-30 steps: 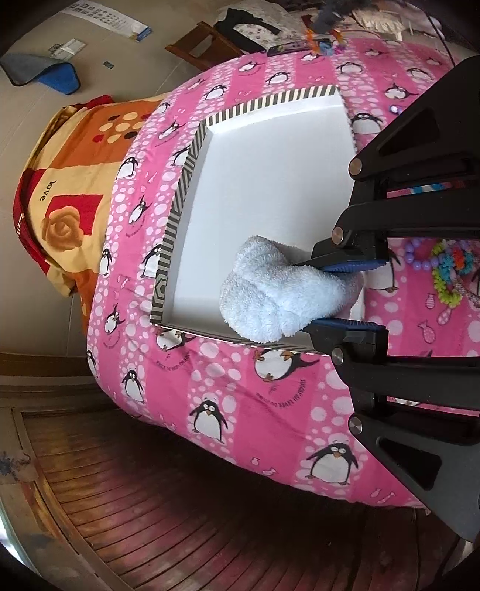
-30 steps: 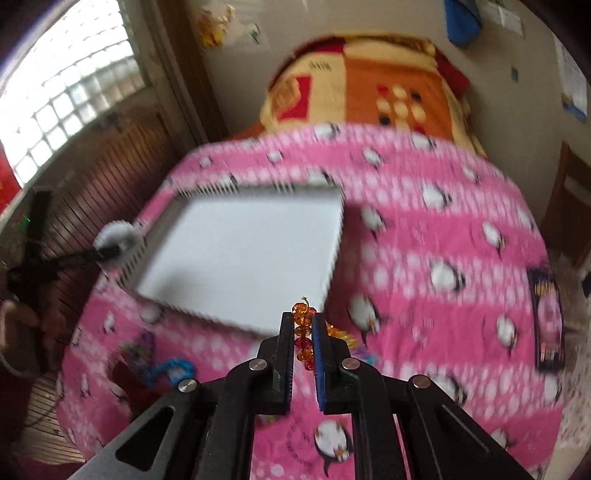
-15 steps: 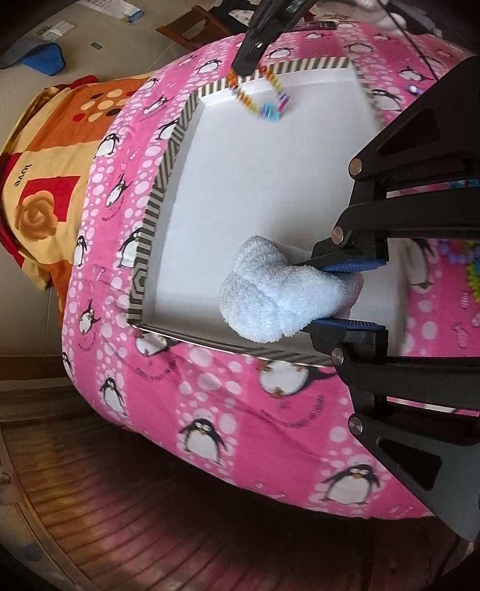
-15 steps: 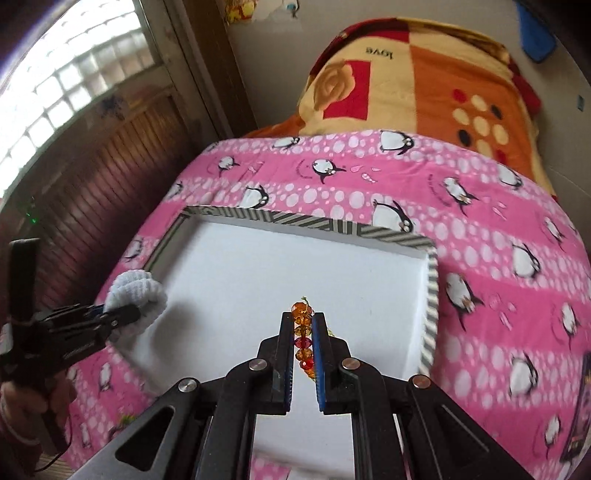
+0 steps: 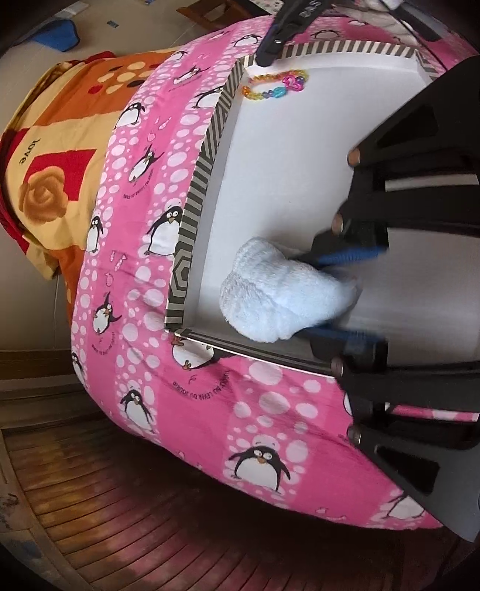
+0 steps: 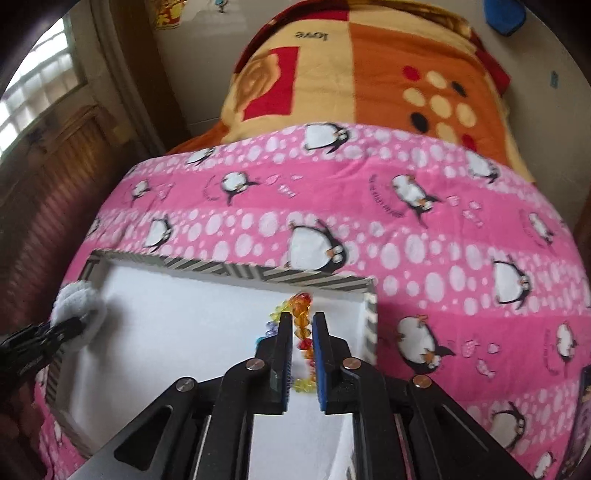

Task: Organize jewelry
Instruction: 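Carry the pouch and bracelet over the white tray and open both grippers, then withdraw both grippers from the tray back to the jewelry pile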

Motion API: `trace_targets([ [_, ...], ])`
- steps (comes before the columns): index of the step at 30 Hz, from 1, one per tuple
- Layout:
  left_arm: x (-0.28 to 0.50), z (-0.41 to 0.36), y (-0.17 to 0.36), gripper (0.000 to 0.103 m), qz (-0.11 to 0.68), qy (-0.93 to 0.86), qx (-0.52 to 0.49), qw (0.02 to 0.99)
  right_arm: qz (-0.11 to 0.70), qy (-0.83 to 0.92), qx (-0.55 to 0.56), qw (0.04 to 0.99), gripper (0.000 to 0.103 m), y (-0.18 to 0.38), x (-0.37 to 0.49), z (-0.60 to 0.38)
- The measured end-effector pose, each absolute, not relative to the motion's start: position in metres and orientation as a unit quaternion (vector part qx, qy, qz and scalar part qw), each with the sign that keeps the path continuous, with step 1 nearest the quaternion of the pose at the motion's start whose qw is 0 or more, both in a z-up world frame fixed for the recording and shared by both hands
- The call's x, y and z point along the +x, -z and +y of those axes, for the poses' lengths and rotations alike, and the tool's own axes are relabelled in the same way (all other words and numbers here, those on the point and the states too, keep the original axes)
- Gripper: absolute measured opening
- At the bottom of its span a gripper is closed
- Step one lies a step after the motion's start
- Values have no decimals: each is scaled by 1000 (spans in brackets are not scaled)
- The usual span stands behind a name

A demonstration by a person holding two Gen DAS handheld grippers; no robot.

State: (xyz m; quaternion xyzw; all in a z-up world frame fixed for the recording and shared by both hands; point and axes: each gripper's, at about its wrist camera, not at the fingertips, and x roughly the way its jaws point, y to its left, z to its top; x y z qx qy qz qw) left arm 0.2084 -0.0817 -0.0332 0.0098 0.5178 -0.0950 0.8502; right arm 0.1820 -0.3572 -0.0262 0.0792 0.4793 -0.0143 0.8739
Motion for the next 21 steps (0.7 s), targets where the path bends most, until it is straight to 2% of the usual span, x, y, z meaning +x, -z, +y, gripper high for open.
trace_targets([
  [1,209,-80,34,46,519,98,0,849,480,13,84,873,48,26,180,-357],
  [2,208,-79,34,49,519,100,-7,849,480,8,94,872,54,25,176,-358],
  [3,208,-77,33,51,518,102,-14,849,479,3,100,872,56,23,171,-357],
  [14,148,-59,-10,53,493,117,-5,862,458,-18,88,884,56,-17,71,-337],
  [21,77,-51,-23,53,475,122,38,871,475,-16,81,876,56,-13,-8,-328],
])
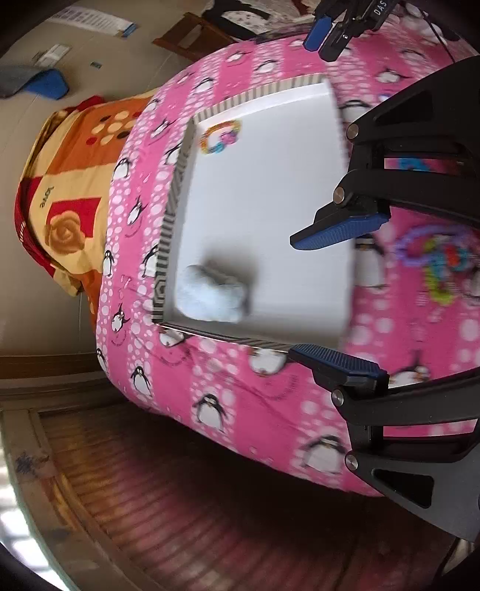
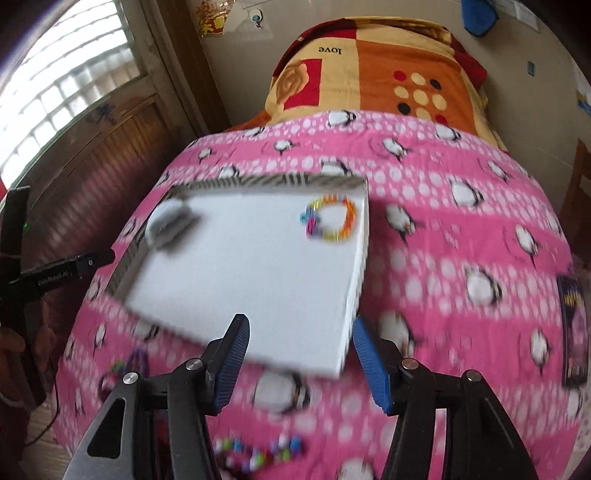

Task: Organize jewelry
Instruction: 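Withdraw both grippers from the tray back to the jewelry pile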

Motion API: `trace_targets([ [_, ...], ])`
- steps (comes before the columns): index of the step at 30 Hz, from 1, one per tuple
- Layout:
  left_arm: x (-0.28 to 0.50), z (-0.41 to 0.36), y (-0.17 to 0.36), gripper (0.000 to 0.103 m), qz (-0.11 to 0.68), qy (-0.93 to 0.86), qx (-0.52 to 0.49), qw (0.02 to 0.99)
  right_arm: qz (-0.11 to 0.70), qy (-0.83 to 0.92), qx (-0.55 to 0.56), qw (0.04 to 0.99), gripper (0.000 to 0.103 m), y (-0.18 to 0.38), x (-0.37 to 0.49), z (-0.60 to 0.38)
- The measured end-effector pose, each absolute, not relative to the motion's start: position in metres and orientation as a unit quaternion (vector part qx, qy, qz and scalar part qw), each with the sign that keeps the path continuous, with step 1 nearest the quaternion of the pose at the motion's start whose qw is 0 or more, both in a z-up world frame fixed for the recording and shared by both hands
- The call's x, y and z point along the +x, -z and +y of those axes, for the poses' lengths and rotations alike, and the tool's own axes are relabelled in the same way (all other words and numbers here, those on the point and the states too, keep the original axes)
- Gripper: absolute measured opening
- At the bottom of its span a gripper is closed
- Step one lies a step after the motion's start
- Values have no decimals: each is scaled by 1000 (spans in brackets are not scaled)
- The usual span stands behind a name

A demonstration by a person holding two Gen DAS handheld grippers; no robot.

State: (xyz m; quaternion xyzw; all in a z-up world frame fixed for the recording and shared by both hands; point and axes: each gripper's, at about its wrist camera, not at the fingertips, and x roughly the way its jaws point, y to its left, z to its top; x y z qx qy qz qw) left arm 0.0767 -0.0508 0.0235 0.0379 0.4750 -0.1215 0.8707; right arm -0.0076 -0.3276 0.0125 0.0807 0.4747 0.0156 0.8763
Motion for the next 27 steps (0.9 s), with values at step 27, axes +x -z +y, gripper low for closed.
trace_targets([
  [27,-77,-63,-25,53,492,138,31,859,487,-44,62,870,56,-6,-146,-313],
])
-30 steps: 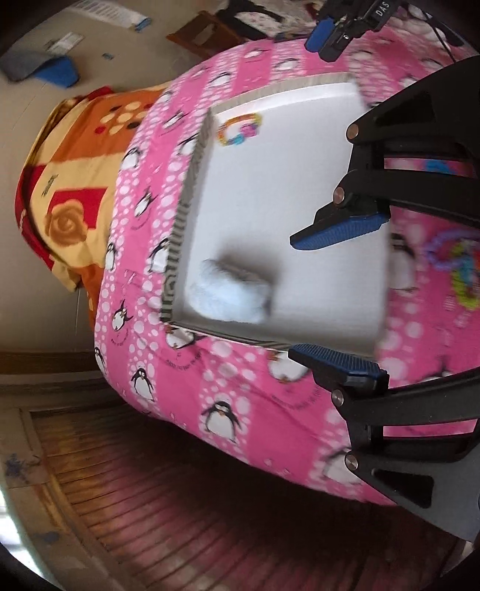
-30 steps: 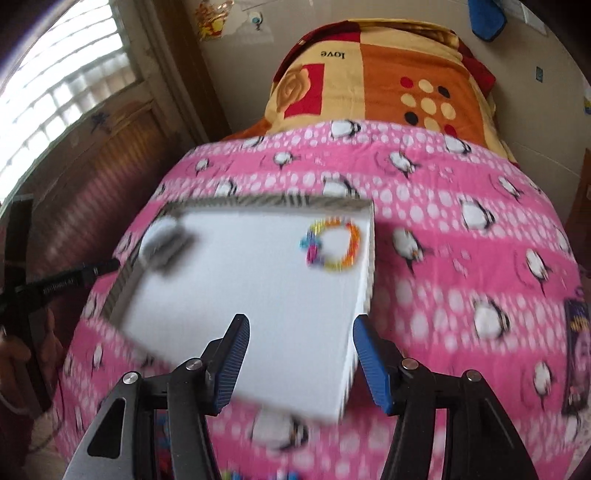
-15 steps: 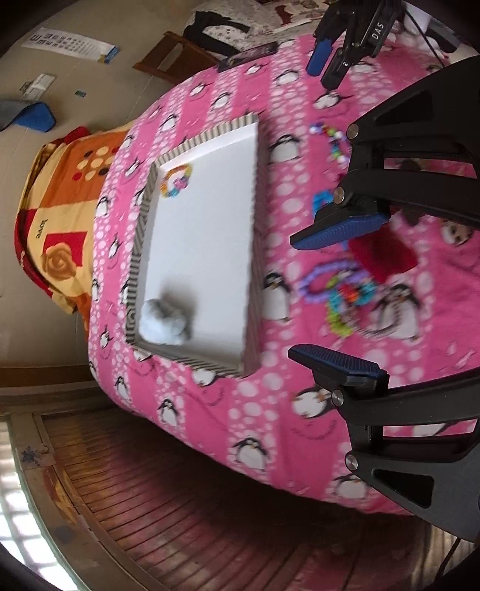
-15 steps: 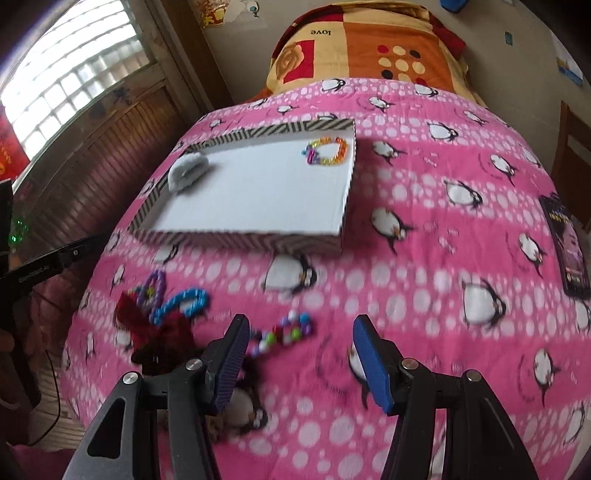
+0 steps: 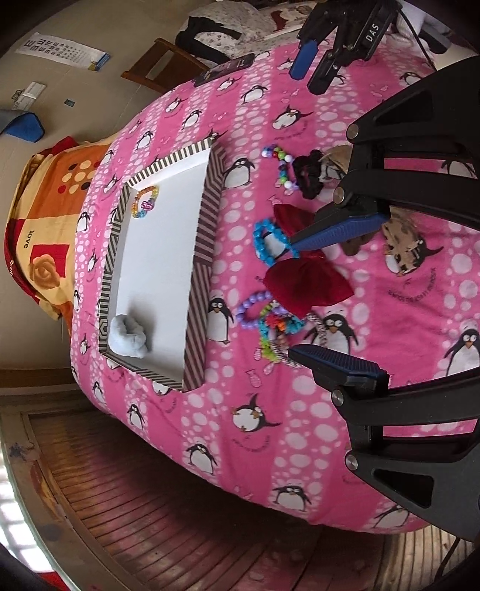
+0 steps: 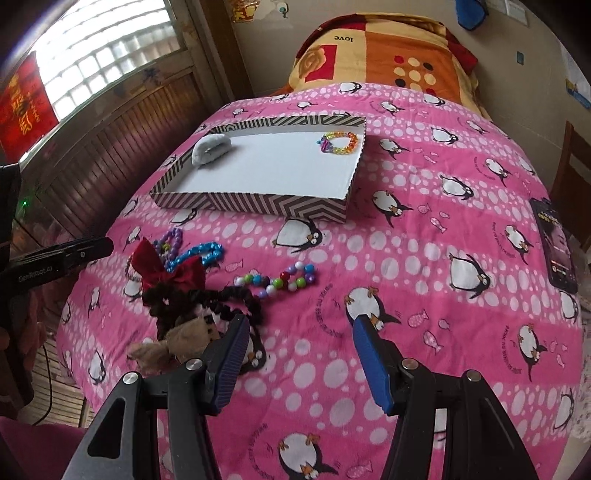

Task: Organize jewelry
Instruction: 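Withdraw both grippers from the tray back to the jewelry pile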

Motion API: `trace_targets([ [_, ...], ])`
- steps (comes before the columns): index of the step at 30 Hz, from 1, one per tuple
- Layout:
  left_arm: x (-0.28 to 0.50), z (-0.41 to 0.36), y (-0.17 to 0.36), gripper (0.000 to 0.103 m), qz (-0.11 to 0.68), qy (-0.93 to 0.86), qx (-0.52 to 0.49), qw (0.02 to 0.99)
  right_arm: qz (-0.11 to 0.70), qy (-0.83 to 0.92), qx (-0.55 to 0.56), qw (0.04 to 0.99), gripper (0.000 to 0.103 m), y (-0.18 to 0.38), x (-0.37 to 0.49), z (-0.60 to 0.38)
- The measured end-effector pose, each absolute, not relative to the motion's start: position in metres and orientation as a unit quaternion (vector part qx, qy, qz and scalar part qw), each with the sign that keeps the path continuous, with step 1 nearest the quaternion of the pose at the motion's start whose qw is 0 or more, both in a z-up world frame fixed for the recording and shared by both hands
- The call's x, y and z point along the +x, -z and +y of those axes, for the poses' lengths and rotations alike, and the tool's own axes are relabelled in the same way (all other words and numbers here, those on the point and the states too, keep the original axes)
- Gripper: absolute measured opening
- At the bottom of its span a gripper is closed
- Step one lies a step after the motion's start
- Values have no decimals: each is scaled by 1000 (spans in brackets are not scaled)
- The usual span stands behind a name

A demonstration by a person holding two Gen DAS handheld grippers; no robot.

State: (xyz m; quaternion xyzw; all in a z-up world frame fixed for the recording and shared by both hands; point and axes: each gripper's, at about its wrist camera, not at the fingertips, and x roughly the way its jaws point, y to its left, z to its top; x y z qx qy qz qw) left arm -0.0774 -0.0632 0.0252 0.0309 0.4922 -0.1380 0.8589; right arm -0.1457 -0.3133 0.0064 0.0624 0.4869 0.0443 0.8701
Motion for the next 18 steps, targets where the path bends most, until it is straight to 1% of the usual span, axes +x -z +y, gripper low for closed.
trace_targets([
  [18,-95,-63,-29,53,486,133,34,863,501,-40,77,861,56,-1,-166,-323],
])
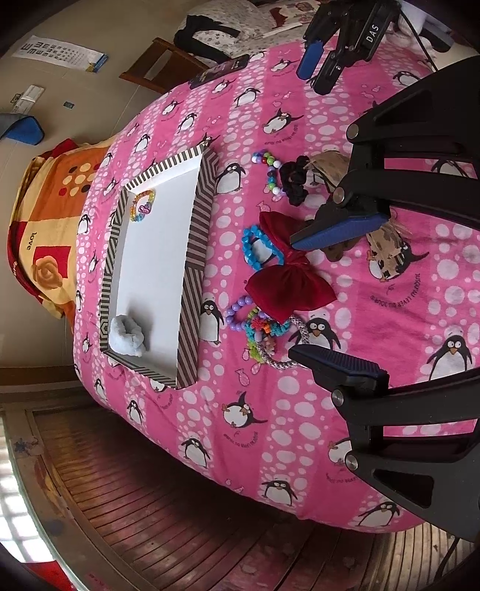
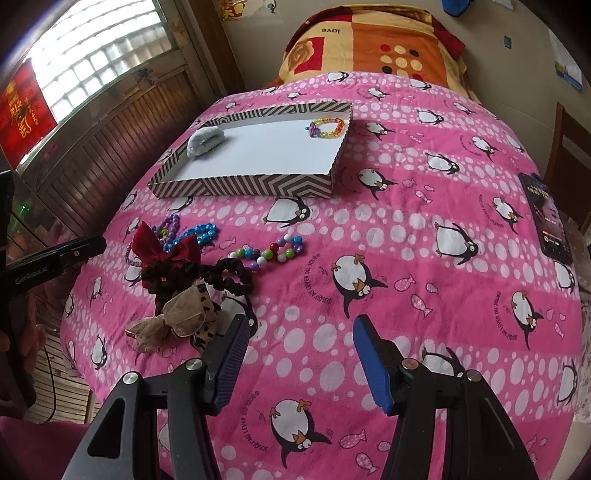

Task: Organize jewelry
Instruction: 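Withdraw both grippers from the tray back to the jewelry pile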

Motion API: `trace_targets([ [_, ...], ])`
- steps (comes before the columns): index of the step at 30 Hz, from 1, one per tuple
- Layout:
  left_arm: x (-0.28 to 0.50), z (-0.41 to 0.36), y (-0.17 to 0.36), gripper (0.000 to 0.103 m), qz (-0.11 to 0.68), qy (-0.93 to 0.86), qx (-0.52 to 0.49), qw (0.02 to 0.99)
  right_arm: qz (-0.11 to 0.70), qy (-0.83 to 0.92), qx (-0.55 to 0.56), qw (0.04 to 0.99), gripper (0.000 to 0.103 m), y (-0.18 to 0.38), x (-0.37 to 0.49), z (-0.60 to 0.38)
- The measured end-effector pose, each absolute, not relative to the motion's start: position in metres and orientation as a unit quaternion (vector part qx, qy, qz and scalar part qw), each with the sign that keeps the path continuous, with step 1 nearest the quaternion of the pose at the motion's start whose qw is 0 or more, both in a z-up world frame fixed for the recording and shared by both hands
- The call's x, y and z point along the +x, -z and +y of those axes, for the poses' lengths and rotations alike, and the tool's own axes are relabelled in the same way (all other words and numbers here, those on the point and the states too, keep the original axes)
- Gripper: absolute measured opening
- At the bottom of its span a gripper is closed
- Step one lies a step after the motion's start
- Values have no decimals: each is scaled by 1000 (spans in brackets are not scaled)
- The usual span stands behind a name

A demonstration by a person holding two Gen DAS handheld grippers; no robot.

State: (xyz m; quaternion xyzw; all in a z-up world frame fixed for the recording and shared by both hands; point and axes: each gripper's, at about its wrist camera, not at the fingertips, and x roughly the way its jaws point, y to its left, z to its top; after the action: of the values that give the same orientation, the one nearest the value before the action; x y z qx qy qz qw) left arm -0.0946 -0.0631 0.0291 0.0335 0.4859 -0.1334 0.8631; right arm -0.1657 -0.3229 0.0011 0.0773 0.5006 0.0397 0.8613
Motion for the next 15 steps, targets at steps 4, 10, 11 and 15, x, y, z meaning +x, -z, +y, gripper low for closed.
trace_targets([
  [4,-96,-57,-28,53,487,130,27,863,504,-43,71,860,56,-1,-164,-319],
  [10,-97,-45,-27,53,488,119,18,865,511,-48,68,855,56,4,-162,-311],
  [11,-97,-43,-27,53,489,116,15,865,512,-49,67,855,56,5,-162,-310],
  [15,-95,-35,-23,53,497,108,5,861,513,-48,65,855,56,6,-161,-308],
])
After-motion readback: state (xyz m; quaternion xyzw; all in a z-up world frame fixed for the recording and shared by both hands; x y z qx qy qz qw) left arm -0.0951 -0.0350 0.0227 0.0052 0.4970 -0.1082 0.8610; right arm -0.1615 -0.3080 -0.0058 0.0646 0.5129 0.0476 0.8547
